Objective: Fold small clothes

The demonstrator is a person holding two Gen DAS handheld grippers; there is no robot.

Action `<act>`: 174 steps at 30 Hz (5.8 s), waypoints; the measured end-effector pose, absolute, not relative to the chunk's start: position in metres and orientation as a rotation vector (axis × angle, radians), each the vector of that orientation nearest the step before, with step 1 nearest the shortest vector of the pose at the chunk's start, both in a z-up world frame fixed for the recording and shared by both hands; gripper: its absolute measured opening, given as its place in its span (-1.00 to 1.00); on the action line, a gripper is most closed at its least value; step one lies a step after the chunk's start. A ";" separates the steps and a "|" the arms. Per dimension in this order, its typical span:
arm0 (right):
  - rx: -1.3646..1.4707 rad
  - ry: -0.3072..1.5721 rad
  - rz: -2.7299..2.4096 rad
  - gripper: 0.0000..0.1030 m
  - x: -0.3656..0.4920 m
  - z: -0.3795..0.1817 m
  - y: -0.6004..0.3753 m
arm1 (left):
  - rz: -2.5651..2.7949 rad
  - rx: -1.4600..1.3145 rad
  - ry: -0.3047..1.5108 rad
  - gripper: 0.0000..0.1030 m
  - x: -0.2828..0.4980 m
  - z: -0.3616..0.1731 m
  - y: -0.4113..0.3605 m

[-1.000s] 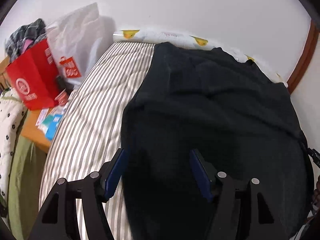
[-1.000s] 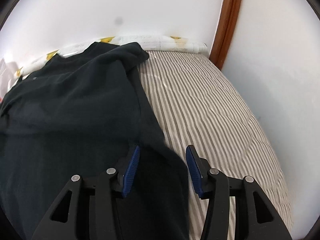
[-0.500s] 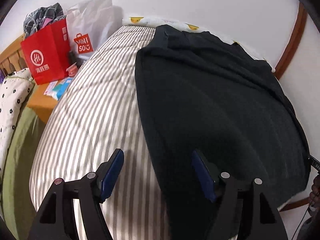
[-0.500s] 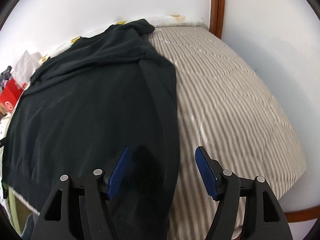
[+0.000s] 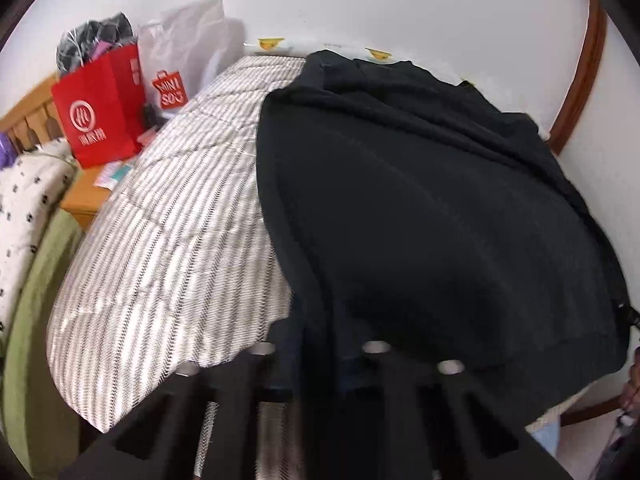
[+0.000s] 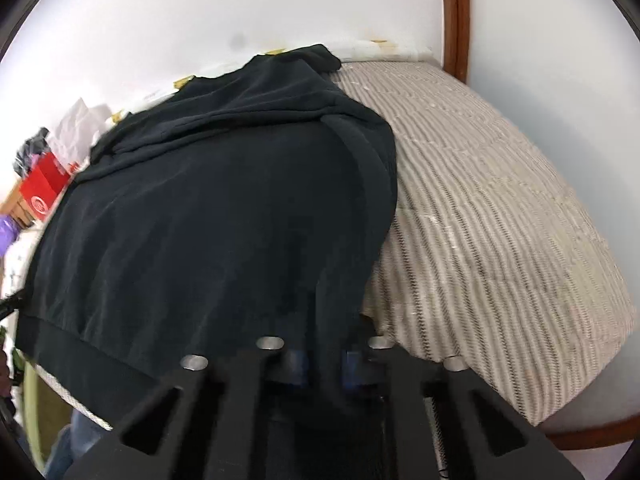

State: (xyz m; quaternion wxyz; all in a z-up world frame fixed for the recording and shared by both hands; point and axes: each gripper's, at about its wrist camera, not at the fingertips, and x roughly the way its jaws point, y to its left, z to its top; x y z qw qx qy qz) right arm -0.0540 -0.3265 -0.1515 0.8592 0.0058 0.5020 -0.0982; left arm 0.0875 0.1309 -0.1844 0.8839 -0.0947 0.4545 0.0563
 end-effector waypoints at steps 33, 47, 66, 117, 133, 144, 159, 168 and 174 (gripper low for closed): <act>0.082 0.718 -0.058 -0.85 0.095 -0.013 -0.316 | 0.116 -0.290 0.695 -0.88 0.189 -0.069 0.180; 0.052 0.855 -0.137 -0.85 0.218 -0.090 -0.343 | 0.207 -0.230 0.742 -0.88 0.313 -0.110 0.166; -0.057 1.056 -0.227 0.01 0.221 -0.134 -0.339 | 0.178 -0.180 0.825 -0.29 0.317 -0.133 0.163; 0.213 0.997 -0.290 -0.79 0.127 -0.163 -0.346 | 0.089 -0.505 0.924 -0.83 0.232 -0.195 0.186; 0.130 1.023 -0.278 -0.79 0.035 -0.131 -0.327 | 0.049 -0.412 0.957 -0.82 0.145 -0.179 0.157; 0.098 1.063 -0.293 -0.65 0.003 -0.126 -0.321 | 0.047 -0.405 0.972 -0.80 0.120 -0.180 0.154; -0.069 0.971 -0.211 -0.48 -0.014 -0.092 -0.283 | -0.079 -0.323 0.901 -0.61 0.075 -0.155 0.133; -0.052 1.052 -0.074 -0.50 -0.001 -0.127 -0.252 | -0.147 -0.361 0.910 -0.61 0.106 -0.156 0.120; -0.018 1.098 -0.089 -0.61 0.008 -0.150 -0.261 | -0.150 -0.357 0.917 -0.61 0.121 -0.161 0.118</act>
